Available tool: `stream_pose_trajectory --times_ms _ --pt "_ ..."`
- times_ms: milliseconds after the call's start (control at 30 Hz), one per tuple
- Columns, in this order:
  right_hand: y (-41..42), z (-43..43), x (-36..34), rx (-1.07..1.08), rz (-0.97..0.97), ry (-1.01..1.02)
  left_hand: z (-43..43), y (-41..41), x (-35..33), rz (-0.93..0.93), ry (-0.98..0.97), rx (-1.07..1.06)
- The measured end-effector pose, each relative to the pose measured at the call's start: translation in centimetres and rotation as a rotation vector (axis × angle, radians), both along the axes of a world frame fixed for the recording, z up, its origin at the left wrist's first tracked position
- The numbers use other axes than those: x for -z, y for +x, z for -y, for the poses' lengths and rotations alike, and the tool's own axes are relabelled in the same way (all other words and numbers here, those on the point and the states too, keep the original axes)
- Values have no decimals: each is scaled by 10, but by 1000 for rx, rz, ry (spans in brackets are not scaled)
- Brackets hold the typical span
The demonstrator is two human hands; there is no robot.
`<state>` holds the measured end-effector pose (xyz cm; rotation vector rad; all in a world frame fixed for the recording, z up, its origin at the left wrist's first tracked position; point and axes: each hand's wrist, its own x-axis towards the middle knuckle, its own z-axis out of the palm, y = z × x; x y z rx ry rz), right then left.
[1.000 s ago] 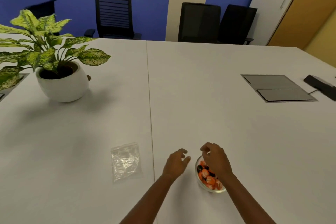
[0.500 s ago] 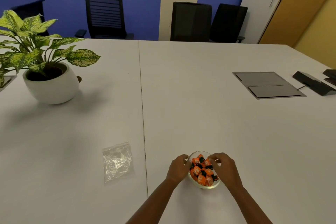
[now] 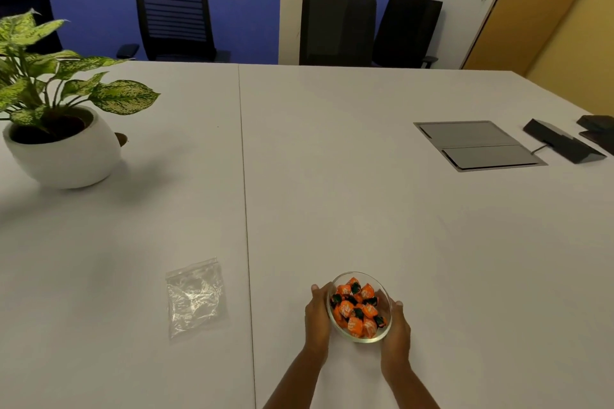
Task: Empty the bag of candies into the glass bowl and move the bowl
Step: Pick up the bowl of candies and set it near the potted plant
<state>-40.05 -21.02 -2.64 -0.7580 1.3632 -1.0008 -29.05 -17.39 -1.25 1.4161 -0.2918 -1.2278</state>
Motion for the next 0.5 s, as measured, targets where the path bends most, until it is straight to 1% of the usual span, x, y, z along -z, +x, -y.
stream_pose_trajectory --times_ms 133,267,400,500 --pt "9 1 1 36 89 13 6 -13 5 -72 -17 -77" --pt "16 2 -1 51 135 14 13 -17 2 -133 -9 -157" --pt "35 10 -13 5 163 -17 19 -2 -7 -132 -29 -222" --pt "62 22 -27 -70 205 -21 24 23 -22 -101 -56 -290"
